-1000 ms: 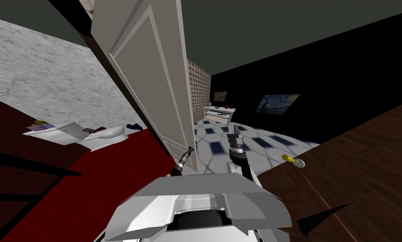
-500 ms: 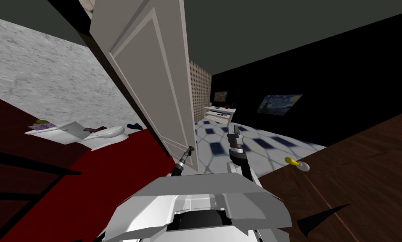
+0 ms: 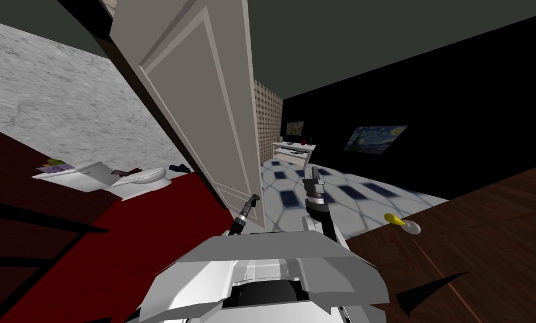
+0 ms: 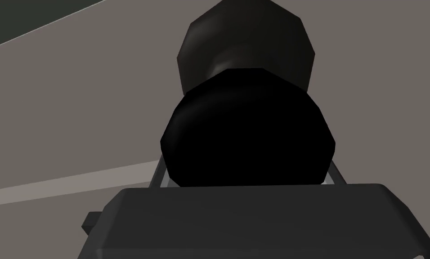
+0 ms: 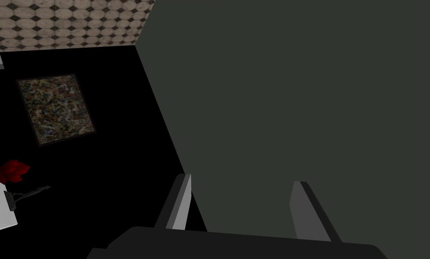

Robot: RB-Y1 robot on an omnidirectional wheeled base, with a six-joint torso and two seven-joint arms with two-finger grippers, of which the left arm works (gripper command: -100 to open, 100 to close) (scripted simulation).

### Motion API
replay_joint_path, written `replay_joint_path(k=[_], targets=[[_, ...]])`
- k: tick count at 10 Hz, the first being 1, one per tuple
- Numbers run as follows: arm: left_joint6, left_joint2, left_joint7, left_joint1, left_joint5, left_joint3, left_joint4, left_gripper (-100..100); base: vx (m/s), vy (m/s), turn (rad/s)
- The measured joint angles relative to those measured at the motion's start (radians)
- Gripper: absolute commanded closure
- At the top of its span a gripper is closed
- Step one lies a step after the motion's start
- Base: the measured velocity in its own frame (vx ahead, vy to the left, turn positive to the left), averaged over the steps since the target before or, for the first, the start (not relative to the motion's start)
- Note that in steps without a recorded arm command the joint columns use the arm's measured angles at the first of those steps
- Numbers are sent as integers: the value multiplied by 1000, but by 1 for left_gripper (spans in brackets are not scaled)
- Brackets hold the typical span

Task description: Push the door open

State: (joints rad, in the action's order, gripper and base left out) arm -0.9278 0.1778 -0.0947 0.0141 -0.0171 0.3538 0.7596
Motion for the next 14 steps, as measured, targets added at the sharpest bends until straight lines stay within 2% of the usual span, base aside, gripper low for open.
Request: replay_joint_path(k=[4,6,7,10,11,14], targets=[[2,-11,104,25,-56,19,-32,100,36,-19,17],[10,-12,149,30,-77,27,-31,100,39,-18,23],[5,-18,178,45,-97,33,-56,100,36,-20,13],[-1,-27,250,67,-128,43,-88,100,25,-17,7],[1,-24,259,62,-130,44,-78,100,21,-13,23],[18,-27,328,66,-170,59,-77,100,32,-22,19]])
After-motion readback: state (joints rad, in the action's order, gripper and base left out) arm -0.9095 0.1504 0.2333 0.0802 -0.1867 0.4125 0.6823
